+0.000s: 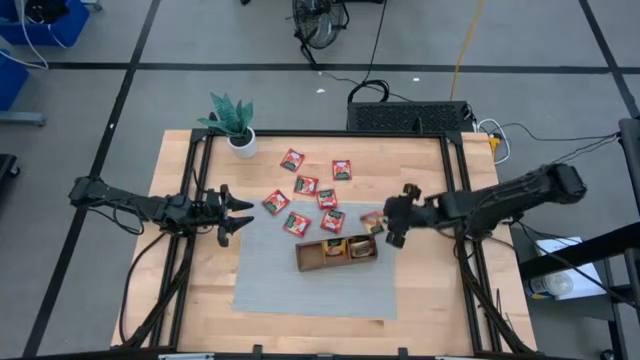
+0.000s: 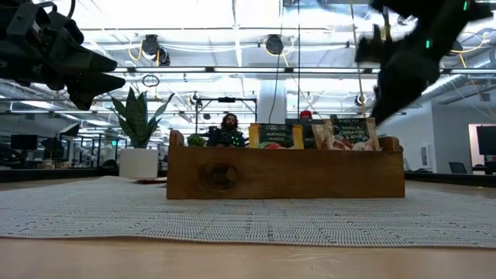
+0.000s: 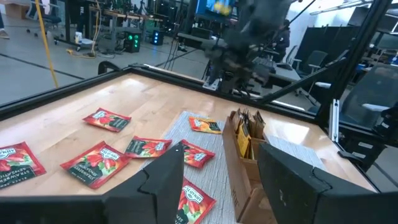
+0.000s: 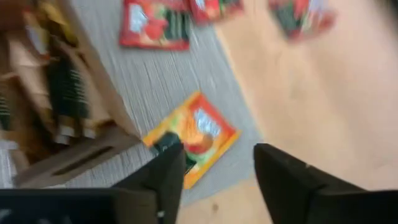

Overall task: Pick & Place Tea
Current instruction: Put the yellow tea bag into the middle compartment of the wood organizer

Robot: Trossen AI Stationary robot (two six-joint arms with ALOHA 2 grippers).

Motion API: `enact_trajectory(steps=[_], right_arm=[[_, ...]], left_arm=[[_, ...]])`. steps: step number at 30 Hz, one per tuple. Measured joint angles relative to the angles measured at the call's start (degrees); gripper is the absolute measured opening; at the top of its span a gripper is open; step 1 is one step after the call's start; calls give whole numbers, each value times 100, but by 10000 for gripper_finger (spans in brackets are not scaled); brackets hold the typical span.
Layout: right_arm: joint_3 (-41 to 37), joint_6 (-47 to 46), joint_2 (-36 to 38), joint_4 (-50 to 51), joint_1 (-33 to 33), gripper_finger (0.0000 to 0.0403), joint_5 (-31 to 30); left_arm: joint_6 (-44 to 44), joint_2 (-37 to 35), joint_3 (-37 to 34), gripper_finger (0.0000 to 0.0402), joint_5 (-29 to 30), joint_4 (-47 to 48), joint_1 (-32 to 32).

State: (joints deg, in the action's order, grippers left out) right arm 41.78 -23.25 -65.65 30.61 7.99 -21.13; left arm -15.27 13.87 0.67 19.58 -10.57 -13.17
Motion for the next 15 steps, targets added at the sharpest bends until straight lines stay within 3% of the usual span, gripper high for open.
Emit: enact_trajectory(steps=[3,8,15], right_arm=[[-679,-173,179,-679,-613,213,666],[-1358,-302,125,-1564,-1339,218,1713],[-1564,177,-65,-2095,-1621,207,1841]], left_arm=[[0,0,0,205,-1,0,0],[2,0,0,205,-1,0,0],[0,0,0,205,0,0,1]])
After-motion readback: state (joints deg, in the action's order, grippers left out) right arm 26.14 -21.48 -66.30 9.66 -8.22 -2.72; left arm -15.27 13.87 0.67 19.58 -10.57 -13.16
